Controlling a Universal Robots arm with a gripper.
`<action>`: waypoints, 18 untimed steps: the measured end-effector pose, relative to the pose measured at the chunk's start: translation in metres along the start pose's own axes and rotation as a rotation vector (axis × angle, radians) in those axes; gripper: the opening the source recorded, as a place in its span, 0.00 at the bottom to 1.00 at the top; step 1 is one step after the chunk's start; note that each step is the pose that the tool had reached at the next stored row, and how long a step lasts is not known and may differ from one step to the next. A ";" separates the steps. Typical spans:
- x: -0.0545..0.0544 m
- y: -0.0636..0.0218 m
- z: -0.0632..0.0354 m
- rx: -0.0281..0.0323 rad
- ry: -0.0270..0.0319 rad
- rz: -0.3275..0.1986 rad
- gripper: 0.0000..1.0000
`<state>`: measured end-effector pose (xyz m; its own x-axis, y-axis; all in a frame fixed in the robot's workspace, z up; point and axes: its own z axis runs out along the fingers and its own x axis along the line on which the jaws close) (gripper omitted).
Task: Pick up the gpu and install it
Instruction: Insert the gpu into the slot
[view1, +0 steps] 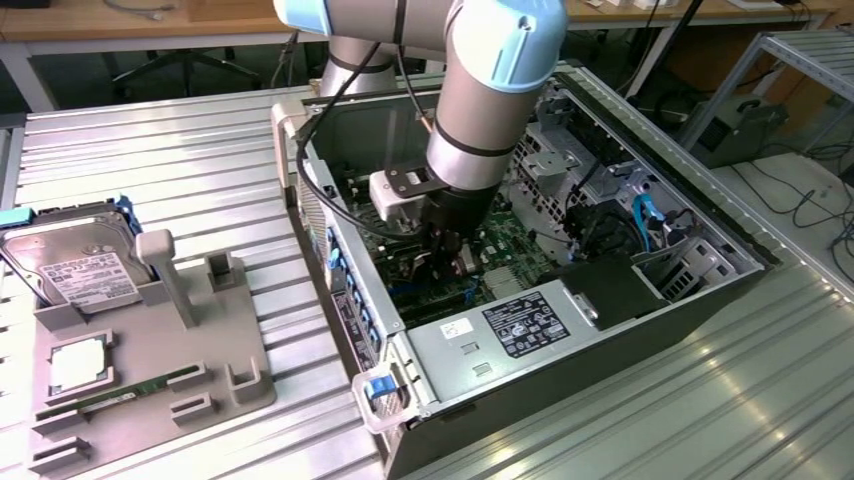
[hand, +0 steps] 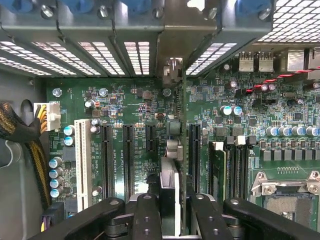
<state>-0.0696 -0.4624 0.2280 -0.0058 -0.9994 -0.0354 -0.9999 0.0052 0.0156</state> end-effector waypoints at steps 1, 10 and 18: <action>0.000 0.0000 0.0004 0.0000 0.0001 0.000 0.28; -0.001 0.0000 0.0103 0.0000 0.0000 0.000 0.28; -0.003 0.0003 -0.0094 0.0024 0.0003 0.000 0.35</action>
<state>-0.0698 -0.4599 0.2375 -0.0056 -0.9994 -0.0351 -0.9999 0.0052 0.0132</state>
